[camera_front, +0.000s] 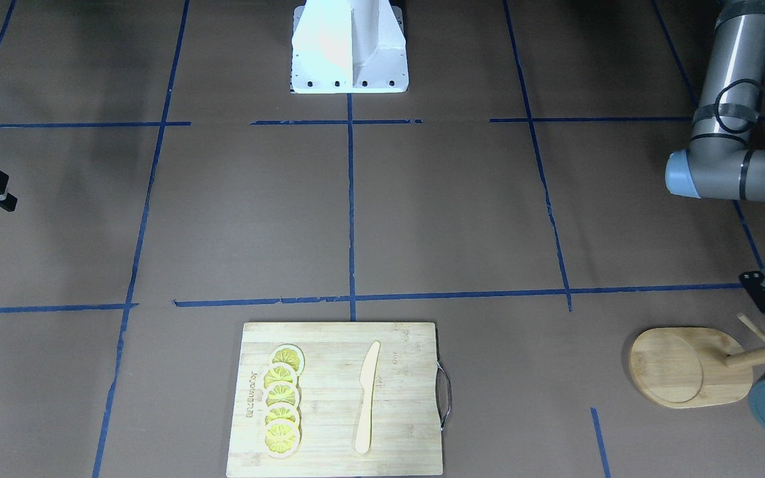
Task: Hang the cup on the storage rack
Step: 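Hook the mug handle onto a rack peg with the left gripper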
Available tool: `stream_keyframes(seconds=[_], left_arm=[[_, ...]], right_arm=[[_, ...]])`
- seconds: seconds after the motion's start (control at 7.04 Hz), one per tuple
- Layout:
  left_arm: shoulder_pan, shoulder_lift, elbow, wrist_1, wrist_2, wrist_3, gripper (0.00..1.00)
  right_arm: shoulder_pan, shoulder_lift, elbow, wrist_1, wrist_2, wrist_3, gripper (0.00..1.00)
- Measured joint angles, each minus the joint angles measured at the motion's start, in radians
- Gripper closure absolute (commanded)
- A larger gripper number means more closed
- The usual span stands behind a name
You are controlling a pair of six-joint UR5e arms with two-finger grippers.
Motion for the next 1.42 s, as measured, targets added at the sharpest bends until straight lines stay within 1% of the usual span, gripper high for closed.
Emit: stream_keyframes(seconds=[0.28,0.43,0.71,0.99,1.28,1.42], left_arm=[[-0.043,0.002,0.077,-0.055,-0.063,-0.007,0.98],[-0.05,0.003,0.097,-0.075,-0.076,-0.009,0.98],[-0.053,0.011,0.108,-0.094,-0.083,-0.024,0.98],[-0.05,0.058,0.108,-0.162,-0.083,-0.061,0.98],[-0.047,0.08,0.111,-0.192,-0.082,-0.098,0.98],[-0.046,0.093,0.114,-0.196,-0.083,-0.102,0.95]], right_arm=[[0.0,0.001,0.006,0.0,0.001,0.001,0.0],[0.0,0.001,0.011,0.0,0.002,0.002,0.0],[0.0,0.0,0.025,-0.006,0.003,0.004,0.0],[0.0,0.0,0.033,-0.009,0.003,0.006,0.0],[0.0,-0.003,0.038,-0.009,0.003,0.007,0.0],[0.0,-0.006,0.04,-0.009,0.003,0.007,0.0]])
